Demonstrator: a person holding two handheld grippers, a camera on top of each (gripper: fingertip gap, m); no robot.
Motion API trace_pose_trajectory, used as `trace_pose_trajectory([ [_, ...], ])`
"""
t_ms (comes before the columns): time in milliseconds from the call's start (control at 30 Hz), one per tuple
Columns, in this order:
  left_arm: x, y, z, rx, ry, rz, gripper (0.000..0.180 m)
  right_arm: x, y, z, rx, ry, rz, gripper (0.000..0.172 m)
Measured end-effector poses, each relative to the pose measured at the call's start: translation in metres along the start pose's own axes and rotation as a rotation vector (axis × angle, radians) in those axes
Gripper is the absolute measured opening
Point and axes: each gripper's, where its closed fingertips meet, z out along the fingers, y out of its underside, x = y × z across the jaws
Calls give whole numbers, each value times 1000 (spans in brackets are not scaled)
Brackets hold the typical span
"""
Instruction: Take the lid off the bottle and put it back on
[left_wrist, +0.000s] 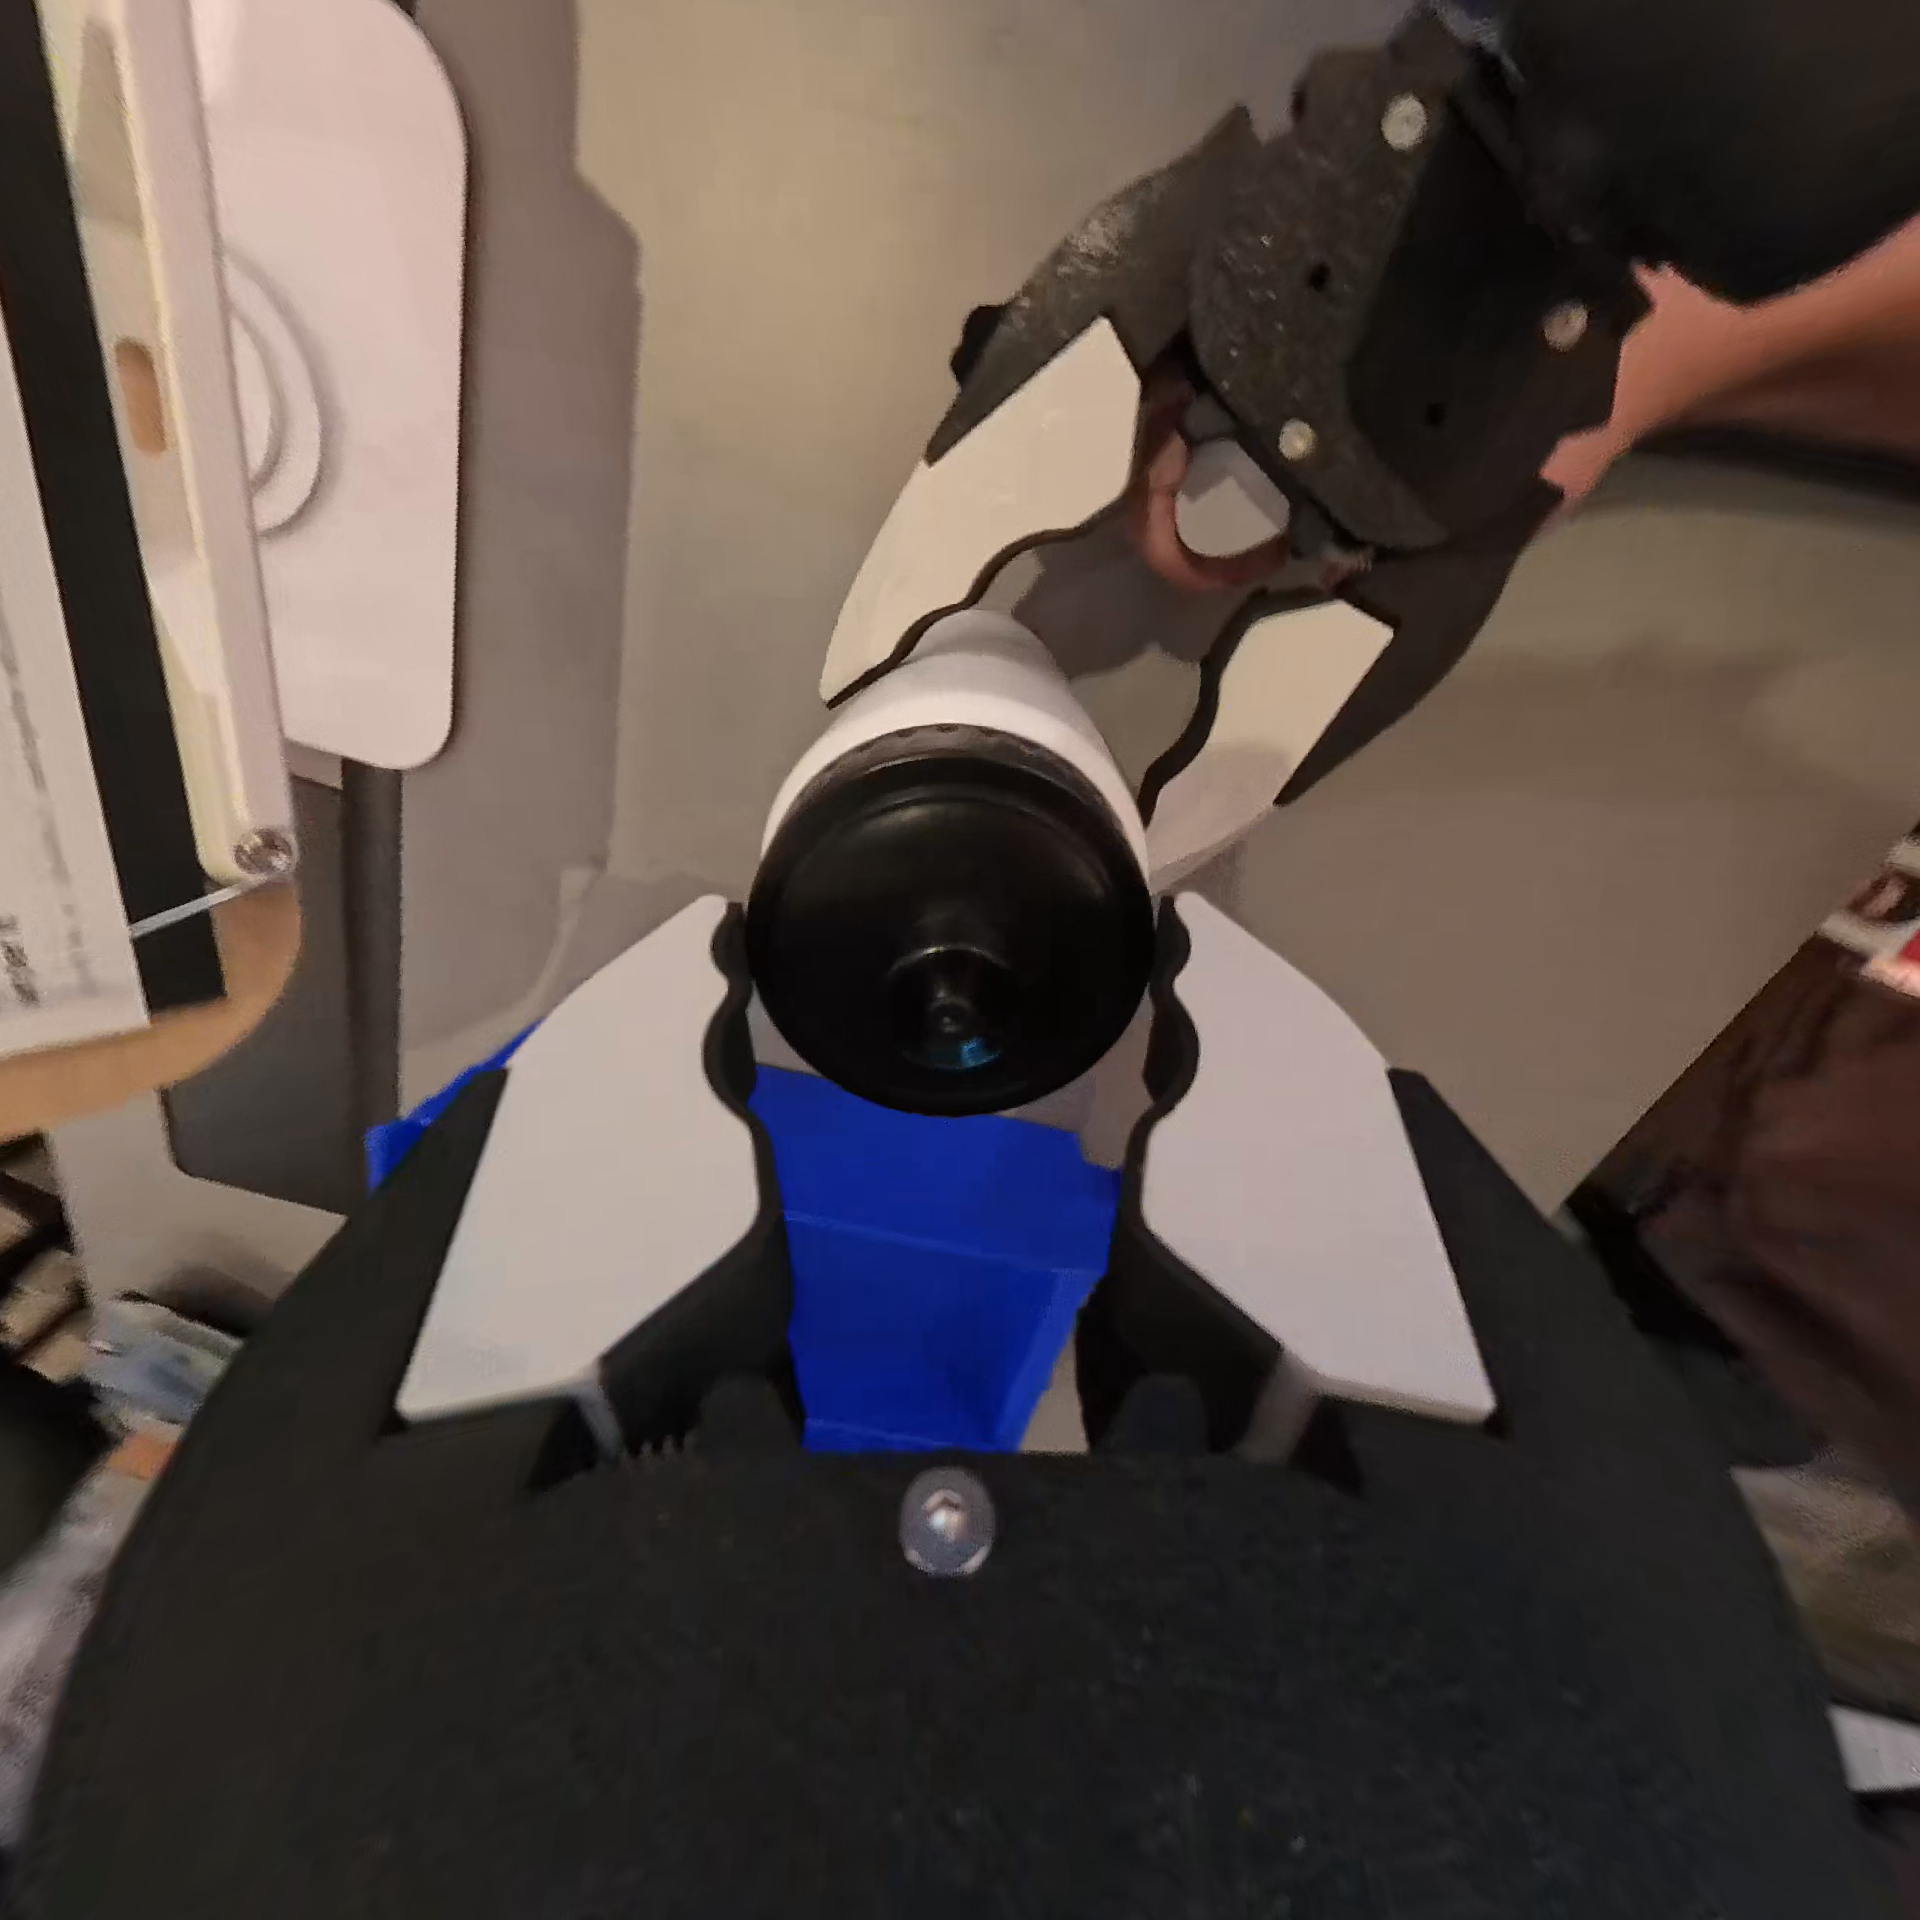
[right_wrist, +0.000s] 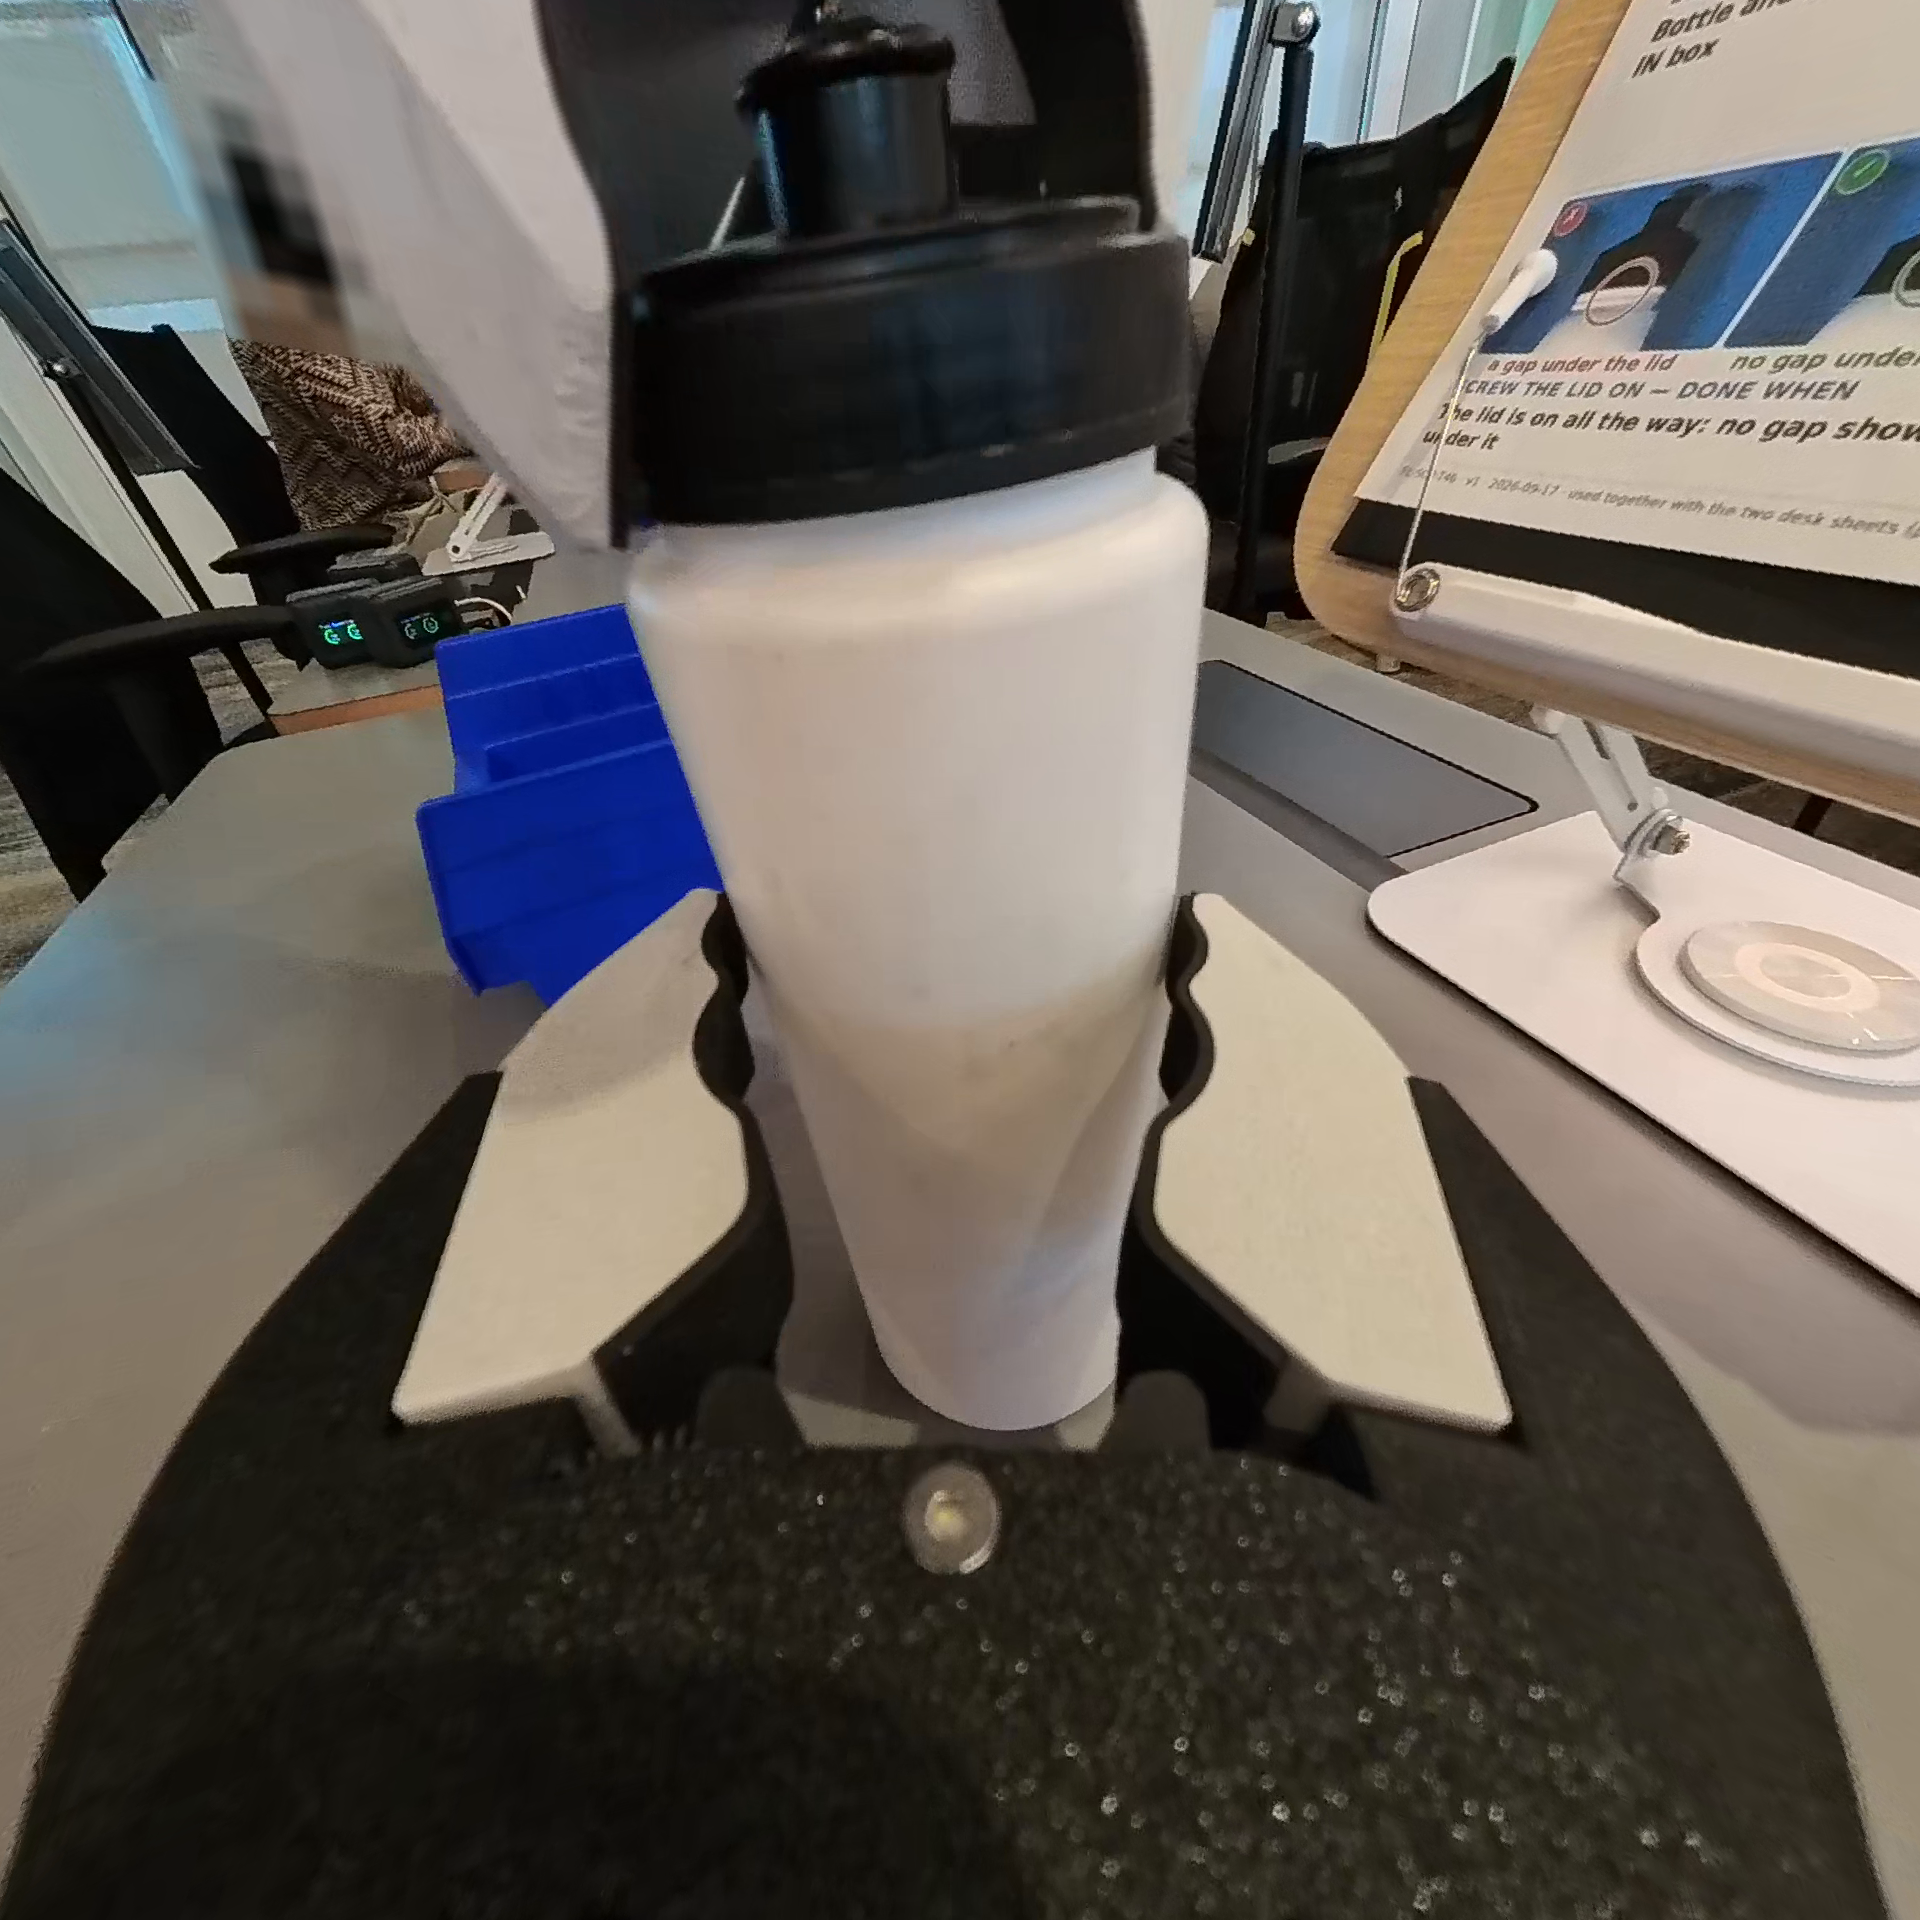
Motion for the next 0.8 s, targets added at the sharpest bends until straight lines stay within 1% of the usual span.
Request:
trace_pose_trajectory([
  [133,-2,4,1,-63,-8,253,74,-1,0,1,1,-7,1,78],
  [300,-9,7,3,-165,-82,630,74,1,-1,3,25,-16,14,78],
  [400,-12,7,3,-203,-115,800,74,1,-1,3,34,-22,20,78],
  [467,-12,6,2,-221,-137,870,74,1,-1,3,35,-21,21,78],
  [533,-12,6,2,-236,-164,870,74,1,-1,3,33,-15,19,78],
  [600,-6,1,-2,-195,-176,810,76,1,-1,4,34,-11,22,78],
  [633,-1,-1,-7,-164,-167,764,78,1,-1,4,36,-11,24,78],
  [733,14,-5,-25,-53,-143,611,103,1,-1,3,38,-9,26,78],
  [800,11,-13,-37,58,-212,444,102,1,-1,3,37,-5,27,78],
])
